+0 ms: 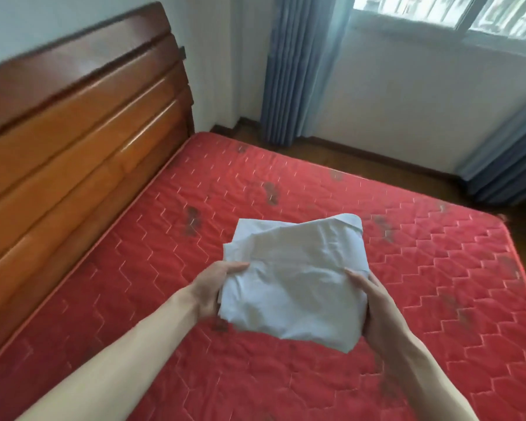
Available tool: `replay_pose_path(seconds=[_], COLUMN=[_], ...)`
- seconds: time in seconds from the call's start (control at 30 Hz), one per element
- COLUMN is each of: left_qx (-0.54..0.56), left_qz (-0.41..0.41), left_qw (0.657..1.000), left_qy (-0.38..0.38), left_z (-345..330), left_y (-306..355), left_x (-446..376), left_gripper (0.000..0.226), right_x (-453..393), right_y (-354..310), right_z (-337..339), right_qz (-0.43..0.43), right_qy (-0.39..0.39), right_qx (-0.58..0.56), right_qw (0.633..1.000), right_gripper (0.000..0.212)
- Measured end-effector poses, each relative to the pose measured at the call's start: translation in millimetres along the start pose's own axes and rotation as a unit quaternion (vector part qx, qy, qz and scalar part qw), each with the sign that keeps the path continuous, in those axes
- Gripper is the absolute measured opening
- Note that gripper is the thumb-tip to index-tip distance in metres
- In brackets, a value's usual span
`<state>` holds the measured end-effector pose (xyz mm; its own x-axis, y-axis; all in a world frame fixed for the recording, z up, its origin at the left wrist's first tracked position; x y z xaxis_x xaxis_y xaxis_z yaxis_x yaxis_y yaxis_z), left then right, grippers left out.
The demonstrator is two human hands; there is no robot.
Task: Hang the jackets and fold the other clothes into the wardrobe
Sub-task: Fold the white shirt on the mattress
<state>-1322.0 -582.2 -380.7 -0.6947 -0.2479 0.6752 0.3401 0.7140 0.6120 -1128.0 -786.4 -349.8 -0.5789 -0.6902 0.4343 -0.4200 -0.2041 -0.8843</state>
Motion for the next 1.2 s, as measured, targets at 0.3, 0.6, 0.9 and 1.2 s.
replay_pose_path(seconds=[0.3,0.6,0.9,1.2], left_qx=[0.009,0.065,0.218,0.269], left_qz=[-0.259,-0.339,-0.383,-0.417], left_qw=[0.962,0.902,0.811,0.720], left_qy=[0.084,0.260,0.384,0.485], left_z=[-48,-27,3,46], left_y=[48,-40,-148,-262], left_x=[179,336,487,649], left_gripper=[0.027,0.027,0.026,0.028], right_x=[92,153,243,380], right_y=[-111,-97,-70,-2], right_z=[-43,-138,-280,-419], right_qz=[0.117,0.089,0.070,0.046], right_qy=[-0.070,-0.225,-0.433,-0.559], right_qx=[0.129,0.131,0.187,0.211], right_qw=[0.982,0.961,0.879,0.801], right_gripper=[0.021,0.019,0.031,0.030])
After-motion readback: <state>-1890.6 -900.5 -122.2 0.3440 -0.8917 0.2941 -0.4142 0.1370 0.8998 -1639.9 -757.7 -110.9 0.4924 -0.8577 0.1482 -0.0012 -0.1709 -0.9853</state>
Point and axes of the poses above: each hand's wrist, its own x-axis away from the middle knuckle, its own z-axis out of the back of the hand, y = z × x, the point moved 6 cm from there along -x, towards the middle knuckle, and after that the axes turned 4 degrees about -y, right-handed, at the moved point
